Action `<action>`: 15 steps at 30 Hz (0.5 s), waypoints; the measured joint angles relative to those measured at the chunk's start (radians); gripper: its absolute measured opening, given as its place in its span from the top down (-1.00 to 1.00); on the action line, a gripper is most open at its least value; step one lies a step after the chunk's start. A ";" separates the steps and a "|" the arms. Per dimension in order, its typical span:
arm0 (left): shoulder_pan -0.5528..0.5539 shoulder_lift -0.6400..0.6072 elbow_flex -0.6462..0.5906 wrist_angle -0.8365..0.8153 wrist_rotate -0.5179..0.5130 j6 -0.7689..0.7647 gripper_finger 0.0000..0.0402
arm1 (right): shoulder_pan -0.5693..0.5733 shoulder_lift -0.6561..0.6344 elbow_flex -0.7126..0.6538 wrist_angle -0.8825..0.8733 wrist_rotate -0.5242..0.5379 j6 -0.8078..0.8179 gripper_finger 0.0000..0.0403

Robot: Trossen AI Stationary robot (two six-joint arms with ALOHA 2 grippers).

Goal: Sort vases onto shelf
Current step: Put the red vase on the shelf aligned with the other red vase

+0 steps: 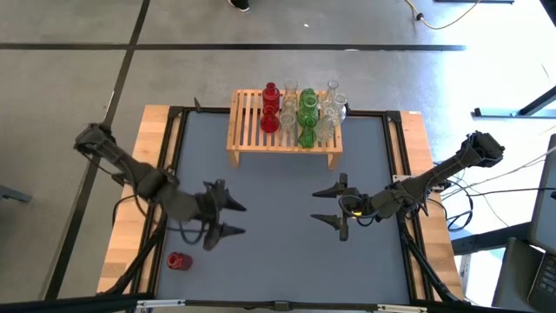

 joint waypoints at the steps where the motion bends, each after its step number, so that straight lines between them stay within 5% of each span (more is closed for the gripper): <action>1: -0.020 0.031 0.042 -0.044 -0.018 -0.015 -0.48 | 0.000 0.000 0.000 0.001 0.000 -0.002 -0.39; 8: -0.145 0.199 0.280 -0.442 -0.056 -0.285 -0.48 | 0.000 0.000 0.000 0.030 0.000 -0.026 -0.39; 15: -0.276 0.282 0.343 -0.629 0.080 -0.667 -0.48 | 0.000 0.000 0.000 0.032 0.000 -0.026 -0.39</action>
